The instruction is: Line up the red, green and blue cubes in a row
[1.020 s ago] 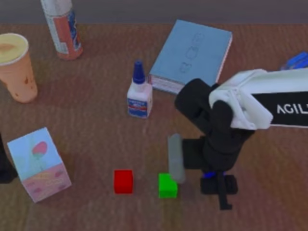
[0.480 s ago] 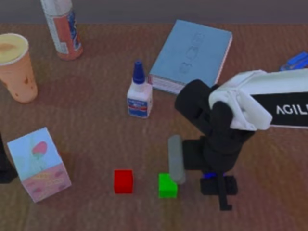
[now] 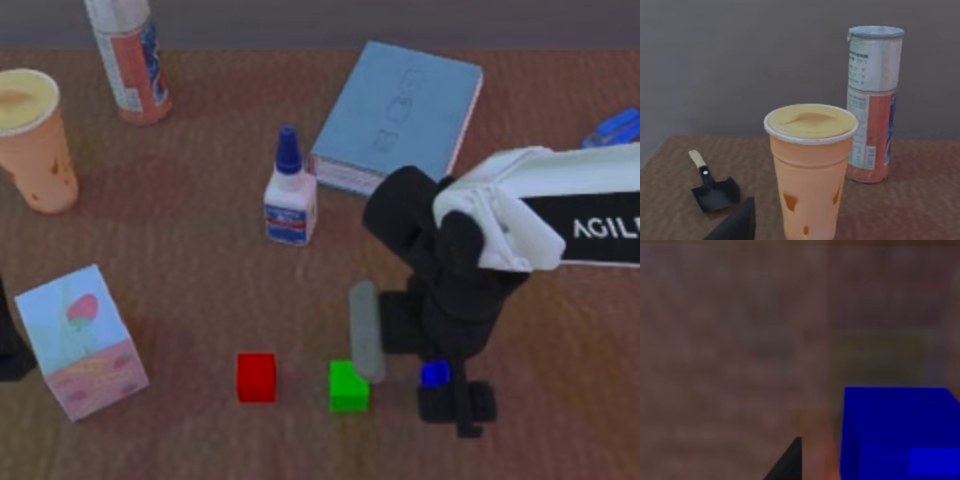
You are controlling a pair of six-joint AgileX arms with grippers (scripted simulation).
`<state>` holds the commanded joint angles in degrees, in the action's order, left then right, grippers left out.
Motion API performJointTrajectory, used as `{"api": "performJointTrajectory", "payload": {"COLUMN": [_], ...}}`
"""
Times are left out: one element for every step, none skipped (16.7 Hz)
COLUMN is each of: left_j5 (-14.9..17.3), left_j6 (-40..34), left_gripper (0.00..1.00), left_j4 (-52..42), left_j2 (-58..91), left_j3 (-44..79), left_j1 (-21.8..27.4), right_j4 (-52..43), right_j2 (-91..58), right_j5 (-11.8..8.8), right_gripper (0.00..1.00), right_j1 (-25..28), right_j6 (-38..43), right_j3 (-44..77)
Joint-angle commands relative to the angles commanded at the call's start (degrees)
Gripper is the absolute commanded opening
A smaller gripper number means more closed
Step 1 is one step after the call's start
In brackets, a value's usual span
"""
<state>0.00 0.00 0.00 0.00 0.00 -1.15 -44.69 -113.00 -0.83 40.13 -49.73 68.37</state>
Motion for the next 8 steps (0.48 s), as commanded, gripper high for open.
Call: {"api": "performJointTrajectory", "payload": {"left_j5": [0.0, 0.0, 0.0, 0.0, 0.0, 0.0, 0.0, 0.0], "left_j6": [0.0, 0.0, 0.0, 0.0, 0.0, 0.0, 0.0, 0.0], "left_gripper": [1.0, 1.0, 1.0, 1.0, 1.0, 1.0, 1.0, 1.0], "left_j4": [0.0, 0.0, 0.0, 0.0, 0.0, 0.0, 0.0, 0.0], "left_j2": [0.0, 0.0, 0.0, 0.0, 0.0, 0.0, 0.0, 0.0], "left_j3": [0.0, 0.0, 0.0, 0.0, 0.0, 0.0, 0.0, 0.0], "left_j1": [0.0, 0.0, 0.0, 0.0, 0.0, 0.0, 0.0, 0.0], "right_j4": [0.0, 0.0, 0.0, 0.0, 0.0, 0.0, 0.0, 0.0], "right_j2": [0.0, 0.0, 0.0, 0.0, 0.0, 0.0, 0.0, 0.0], "right_j5": [0.0, 0.0, 0.0, 0.0, 0.0, 0.0, 0.0, 0.0], "right_gripper": [1.0, 1.0, 1.0, 1.0, 1.0, 1.0, 1.0, 1.0], "right_j1": [0.0, 0.0, 0.0, 0.0, 0.0, 0.0, 0.0, 0.0], "right_j6": [0.0, 0.0, 0.0, 0.0, 0.0, 0.0, 0.0, 0.0], "right_j3": [0.0, 0.0, 0.0, 0.0, 0.0, 0.0, 0.0, 0.0]}}
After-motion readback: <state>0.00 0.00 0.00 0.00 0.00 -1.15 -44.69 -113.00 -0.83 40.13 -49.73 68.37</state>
